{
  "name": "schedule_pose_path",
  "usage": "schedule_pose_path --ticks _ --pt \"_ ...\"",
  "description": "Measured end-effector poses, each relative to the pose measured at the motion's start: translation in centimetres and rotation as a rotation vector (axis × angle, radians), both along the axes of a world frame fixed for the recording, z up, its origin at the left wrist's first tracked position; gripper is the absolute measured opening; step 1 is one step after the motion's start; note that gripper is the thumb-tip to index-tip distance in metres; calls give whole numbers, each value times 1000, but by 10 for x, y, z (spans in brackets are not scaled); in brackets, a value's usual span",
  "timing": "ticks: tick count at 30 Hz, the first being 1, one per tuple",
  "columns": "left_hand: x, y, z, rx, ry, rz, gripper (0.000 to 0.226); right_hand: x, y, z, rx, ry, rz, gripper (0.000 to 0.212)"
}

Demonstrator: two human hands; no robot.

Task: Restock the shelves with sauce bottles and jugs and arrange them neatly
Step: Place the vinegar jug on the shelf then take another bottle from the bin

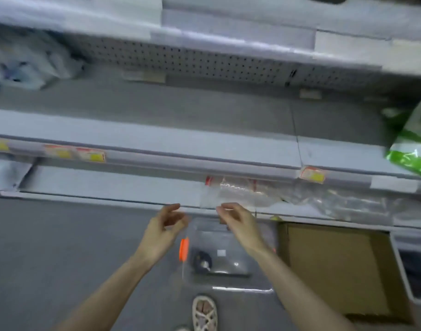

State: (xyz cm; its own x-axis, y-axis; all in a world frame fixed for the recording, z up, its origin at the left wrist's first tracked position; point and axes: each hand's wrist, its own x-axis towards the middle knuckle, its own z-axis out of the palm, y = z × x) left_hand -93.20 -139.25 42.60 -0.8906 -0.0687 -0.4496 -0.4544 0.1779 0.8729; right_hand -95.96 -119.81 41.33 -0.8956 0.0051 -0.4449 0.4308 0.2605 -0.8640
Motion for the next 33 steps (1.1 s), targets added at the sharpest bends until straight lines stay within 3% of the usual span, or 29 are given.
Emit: schedule_pose_path --ticks 3,7,15,23,26,33 --pt "2 6 -73 -12 -76 -27 35 10 5 -74 3 -104 -39 5" --pt "18 12 -161 -54 -151 -63 25 34 12 -171 41 -201 -56 7" --pt "58 30 -312 -10 -351 37 34 83 21 -325 61 -397 -56 20" --pt "76 38 -383 -27 -400 34 29 106 17 -407 150 -502 58 35" --pt "78 37 -397 -42 -394 50 26 107 13 -417 148 -538 79 29" --pt "80 36 -403 -51 -420 44 28 108 6 -425 109 -504 97 38"
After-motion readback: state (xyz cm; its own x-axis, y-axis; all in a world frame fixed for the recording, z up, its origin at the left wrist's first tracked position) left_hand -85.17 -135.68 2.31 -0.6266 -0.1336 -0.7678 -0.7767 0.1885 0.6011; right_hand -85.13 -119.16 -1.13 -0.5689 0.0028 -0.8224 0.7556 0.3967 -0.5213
